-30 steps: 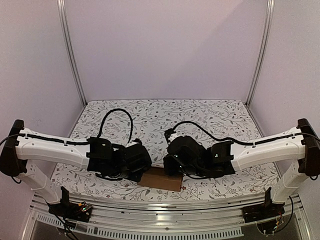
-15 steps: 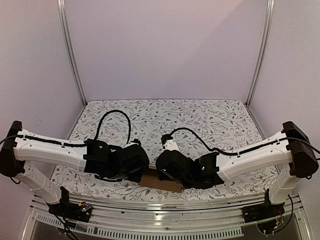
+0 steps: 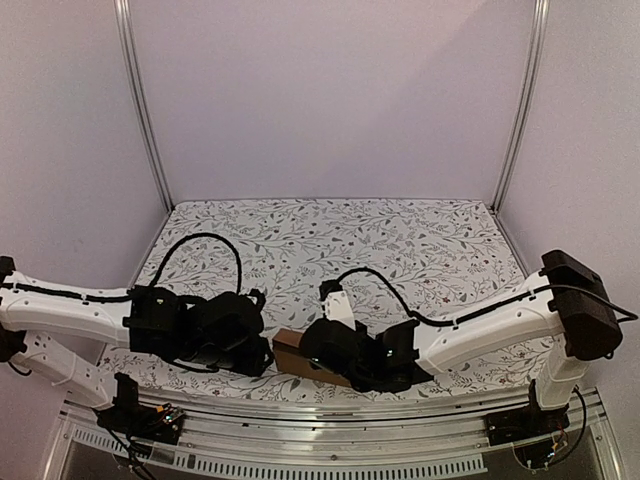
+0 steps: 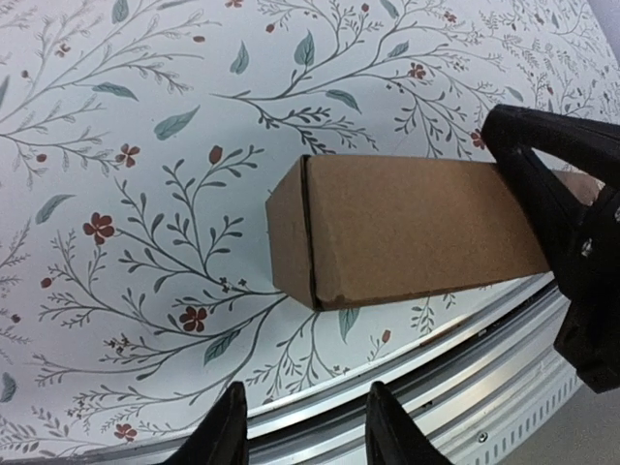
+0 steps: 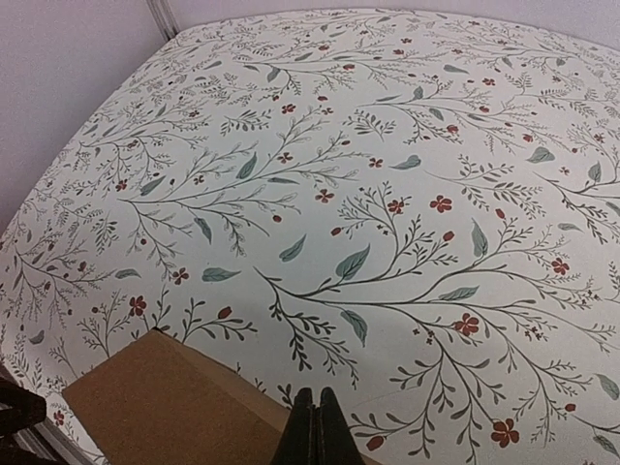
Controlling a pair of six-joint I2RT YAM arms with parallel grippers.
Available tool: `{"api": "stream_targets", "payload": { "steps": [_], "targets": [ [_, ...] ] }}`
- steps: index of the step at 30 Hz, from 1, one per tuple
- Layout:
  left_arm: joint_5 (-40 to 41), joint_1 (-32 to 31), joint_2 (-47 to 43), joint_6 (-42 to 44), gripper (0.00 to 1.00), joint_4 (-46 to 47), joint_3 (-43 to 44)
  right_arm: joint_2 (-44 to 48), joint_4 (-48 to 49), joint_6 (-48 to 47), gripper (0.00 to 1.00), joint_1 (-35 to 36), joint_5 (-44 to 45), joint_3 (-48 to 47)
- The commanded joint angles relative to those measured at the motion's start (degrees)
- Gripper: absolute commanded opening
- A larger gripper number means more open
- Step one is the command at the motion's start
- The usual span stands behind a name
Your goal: Fold the paper box
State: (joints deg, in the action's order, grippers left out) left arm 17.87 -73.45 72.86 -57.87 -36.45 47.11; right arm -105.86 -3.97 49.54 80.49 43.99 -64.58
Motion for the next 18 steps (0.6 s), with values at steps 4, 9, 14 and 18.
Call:
{"api": "stream_targets", "payload": {
  "steps": [4, 9, 14, 18],
  "targets": [
    [-7.17, -0.95, -8.27, 2.34, 0.43, 1.6, -4.68, -4.37, -2.23, 1.22, 0.0, 1.16, -0.05, 0.92],
    [-7.77, -0.2, -13.68, 5.42, 0.45, 2.0, -3.53, -5.89, -2.05, 1.94, 0.0, 2.28, -0.01, 2.15],
    [-10.65, 4.82, -14.33, 9.08, 0.46, 3.38, -1.43, -7.99, -1.75, 3.31, 0.0, 3.87, 0.49, 2.86],
    [-17.11, 11.33, -11.35, 12.01, 0.4, 9.05, -1.78, -8.85, -1.75, 4.74, 0.0, 4.33, 0.77, 4.22]
  ]
}}
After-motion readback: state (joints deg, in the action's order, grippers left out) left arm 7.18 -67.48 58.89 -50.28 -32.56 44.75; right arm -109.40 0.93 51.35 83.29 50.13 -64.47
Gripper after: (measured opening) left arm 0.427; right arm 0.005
